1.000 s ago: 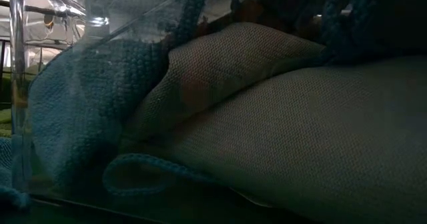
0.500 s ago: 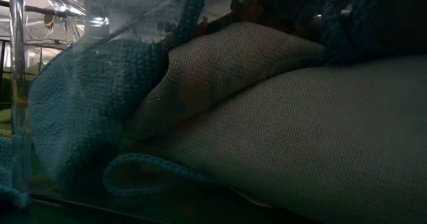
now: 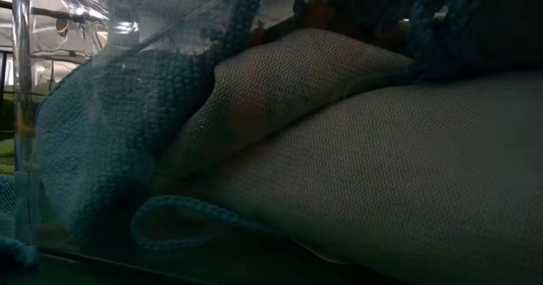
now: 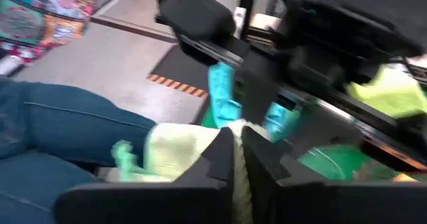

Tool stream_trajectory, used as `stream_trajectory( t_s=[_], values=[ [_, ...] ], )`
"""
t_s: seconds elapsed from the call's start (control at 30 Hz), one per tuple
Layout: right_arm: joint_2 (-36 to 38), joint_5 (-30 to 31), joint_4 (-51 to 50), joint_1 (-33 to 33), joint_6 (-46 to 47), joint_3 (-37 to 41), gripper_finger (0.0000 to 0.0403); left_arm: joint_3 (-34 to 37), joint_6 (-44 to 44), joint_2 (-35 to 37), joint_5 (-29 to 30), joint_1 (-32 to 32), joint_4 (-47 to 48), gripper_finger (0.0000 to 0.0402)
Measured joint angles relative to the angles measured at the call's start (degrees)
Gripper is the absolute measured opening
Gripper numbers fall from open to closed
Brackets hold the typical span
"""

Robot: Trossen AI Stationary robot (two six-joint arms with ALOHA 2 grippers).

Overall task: Sort microfiber towel by color & place in baskets
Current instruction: Put the light green towel into the rectangular wire basket

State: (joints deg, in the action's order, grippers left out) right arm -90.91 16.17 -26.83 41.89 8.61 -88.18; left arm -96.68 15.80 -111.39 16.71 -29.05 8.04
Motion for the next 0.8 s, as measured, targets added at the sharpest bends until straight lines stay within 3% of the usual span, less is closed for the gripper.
stream_trajectory(
  t_s=[0.23, 0.37, 0.8],
  values=[
    [0.38, -1.09, -0.19, 0.09, -0.1, -0.07, 0.0129, 0.04, 0.0, 0.94, 0.53, 0.17, 0.99, 0.0011],
    [3.42, -0.75, -3.72, -0.03, -0.14, -0.11, 0.0166, 0.07, -0.3, 4.94, 1.96, 0.23, 5.04, 0.0007],
    [16.13, -0.31, -19.94, 0.05, 0.33, -0.13, 0.0179, 0.07, 8.78, 23.48, 16.92, 0.15, 31.62, 0.0008]
  ],
)
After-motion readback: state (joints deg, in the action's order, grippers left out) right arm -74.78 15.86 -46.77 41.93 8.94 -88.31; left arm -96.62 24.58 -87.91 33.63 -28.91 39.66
